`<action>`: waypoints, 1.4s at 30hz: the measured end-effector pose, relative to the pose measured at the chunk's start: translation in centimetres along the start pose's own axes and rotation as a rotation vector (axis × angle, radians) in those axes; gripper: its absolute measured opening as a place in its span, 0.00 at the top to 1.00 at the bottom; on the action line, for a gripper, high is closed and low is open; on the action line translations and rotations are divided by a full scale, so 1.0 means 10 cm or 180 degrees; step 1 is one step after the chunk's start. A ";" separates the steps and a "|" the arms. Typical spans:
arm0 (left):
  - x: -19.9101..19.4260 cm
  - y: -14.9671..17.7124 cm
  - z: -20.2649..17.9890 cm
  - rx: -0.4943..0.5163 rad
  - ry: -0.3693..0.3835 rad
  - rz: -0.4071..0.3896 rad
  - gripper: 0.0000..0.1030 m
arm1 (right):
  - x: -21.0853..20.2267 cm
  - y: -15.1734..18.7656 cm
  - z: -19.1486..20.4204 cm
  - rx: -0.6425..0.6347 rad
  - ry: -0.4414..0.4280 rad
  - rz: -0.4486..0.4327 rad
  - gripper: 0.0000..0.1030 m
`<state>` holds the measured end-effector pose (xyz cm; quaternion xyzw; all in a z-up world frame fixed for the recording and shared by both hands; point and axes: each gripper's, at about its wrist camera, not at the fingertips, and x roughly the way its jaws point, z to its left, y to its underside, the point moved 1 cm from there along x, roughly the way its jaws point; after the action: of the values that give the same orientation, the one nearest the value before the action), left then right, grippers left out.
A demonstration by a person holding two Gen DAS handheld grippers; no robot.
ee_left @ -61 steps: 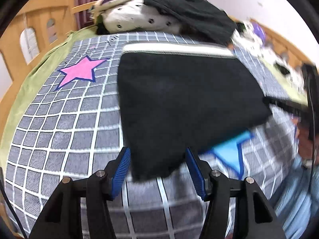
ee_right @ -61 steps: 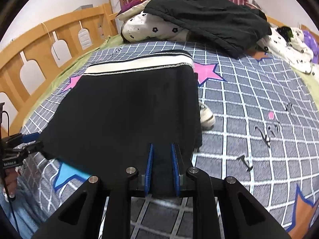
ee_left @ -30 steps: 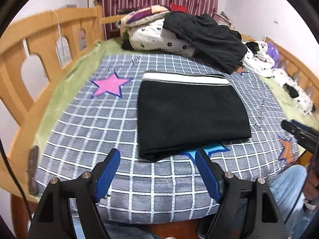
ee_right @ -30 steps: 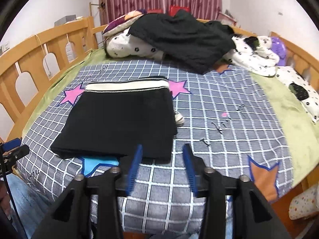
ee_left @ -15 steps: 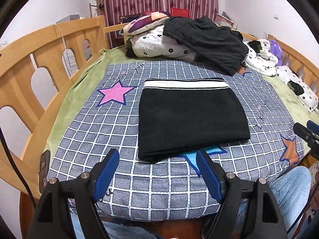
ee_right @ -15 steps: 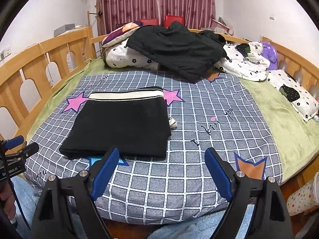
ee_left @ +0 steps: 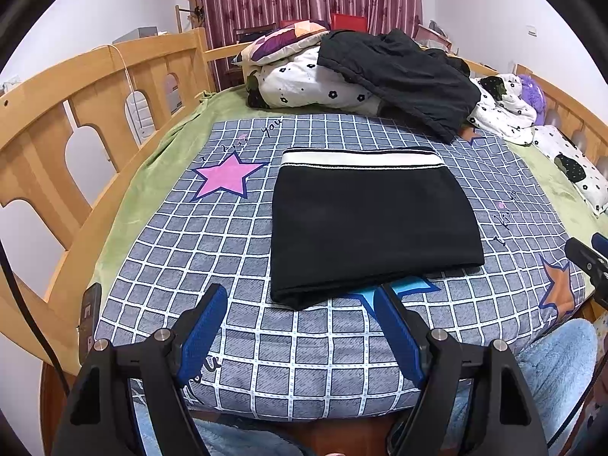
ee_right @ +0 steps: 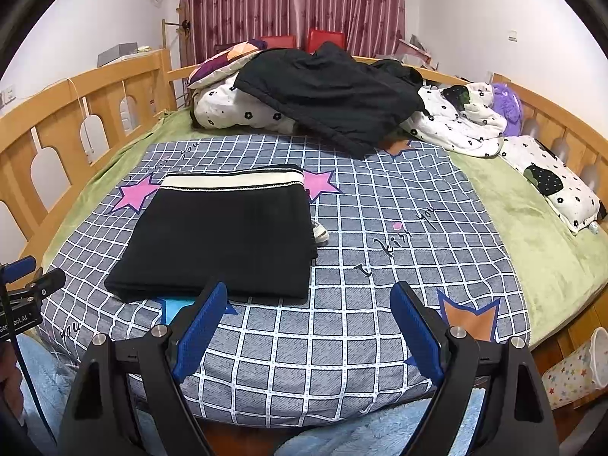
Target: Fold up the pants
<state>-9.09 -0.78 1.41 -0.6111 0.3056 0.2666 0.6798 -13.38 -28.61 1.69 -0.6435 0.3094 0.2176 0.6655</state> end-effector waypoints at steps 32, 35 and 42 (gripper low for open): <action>0.01 0.01 0.02 -0.0067 -0.0067 0.0015 0.24 | 0.03 0.03 -0.01 0.0050 0.0054 0.0005 0.16; 0.01 0.01 0.01 -0.0074 -0.0097 0.0011 0.24 | 0.03 0.03 -0.01 0.0049 0.0056 0.0008 0.16; 0.01 0.00 0.00 -0.0083 -0.0107 0.0003 0.24 | 0.03 0.02 -0.01 0.0093 0.0072 0.0012 0.16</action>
<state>-9.09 -0.81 1.34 -0.6152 0.2910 0.2811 0.6766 -13.33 -28.68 1.34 -0.6355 0.3212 0.2071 0.6709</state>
